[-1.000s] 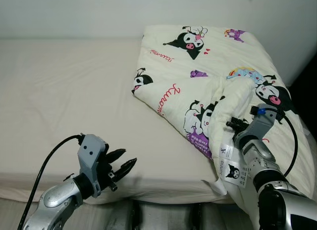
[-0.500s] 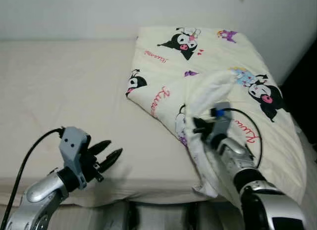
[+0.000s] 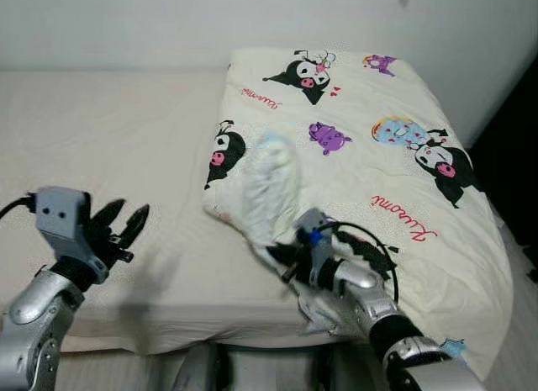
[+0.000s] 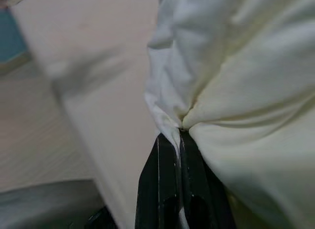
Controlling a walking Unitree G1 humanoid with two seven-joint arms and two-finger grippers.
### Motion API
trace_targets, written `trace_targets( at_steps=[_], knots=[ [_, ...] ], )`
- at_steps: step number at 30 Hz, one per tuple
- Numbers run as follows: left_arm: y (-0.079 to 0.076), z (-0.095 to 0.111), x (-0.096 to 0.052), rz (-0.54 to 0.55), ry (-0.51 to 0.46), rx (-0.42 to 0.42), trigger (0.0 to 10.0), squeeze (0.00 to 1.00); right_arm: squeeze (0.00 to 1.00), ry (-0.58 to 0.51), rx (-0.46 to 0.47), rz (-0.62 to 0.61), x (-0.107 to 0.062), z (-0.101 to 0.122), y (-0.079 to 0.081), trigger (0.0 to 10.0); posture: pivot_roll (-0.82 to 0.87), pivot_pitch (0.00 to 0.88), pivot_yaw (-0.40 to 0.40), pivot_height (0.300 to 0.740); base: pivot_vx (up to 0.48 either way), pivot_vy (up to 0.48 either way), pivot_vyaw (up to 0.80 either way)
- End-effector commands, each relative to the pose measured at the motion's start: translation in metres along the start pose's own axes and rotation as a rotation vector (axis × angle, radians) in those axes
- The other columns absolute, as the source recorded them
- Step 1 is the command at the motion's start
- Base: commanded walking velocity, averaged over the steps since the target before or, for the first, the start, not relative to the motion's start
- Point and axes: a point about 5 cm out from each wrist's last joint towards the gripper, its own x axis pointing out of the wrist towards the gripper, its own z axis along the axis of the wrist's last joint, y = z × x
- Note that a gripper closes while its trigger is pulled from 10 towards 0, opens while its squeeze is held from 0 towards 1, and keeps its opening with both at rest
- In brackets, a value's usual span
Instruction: Clean up the room
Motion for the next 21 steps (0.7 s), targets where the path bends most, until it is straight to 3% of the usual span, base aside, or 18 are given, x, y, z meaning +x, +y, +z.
trace_targets(
  at_steps=[1, 9, 16, 21],
  knots=[
    [0.002, -0.004, -0.003, 0.009, 0.007, -0.008, 10.0, 0.0, 0.0, 0.007, -0.03, 0.092, 0.006, -0.003, 0.014, 0.0, 0.15, 0.194, -0.035, 0.608, 0.0, 0.0, 0.0],
    [0.003, -0.004, -0.002, 0.001, 0.004, 0.018, 10.0, 0.0, 0.0, 0.109, -0.074, 0.366, 0.003, -0.025, 0.048, 0.0, 0.15, 0.191, -0.034, 0.608, 0.0, 0.0, 0.0],
    [0.018, -0.002, 0.001, 0.11, -0.017, 0.049, 10.0, 0.0, 0.0, 0.163, -0.086, 0.532, -0.003, -0.039, 0.069, 0.0, 0.15, 0.189, -0.035, 0.608, 0.0, 0.0, 0.0],
    [0.019, -0.002, 0.001, 0.112, -0.021, 0.056, 10.0, 0.0, 0.0, 0.211, -0.101, 0.594, -0.008, -0.048, 0.077, 0.0, 0.15, 0.19, -0.034, 0.608, 0.0, 0.0, 0.0]
  ],
)
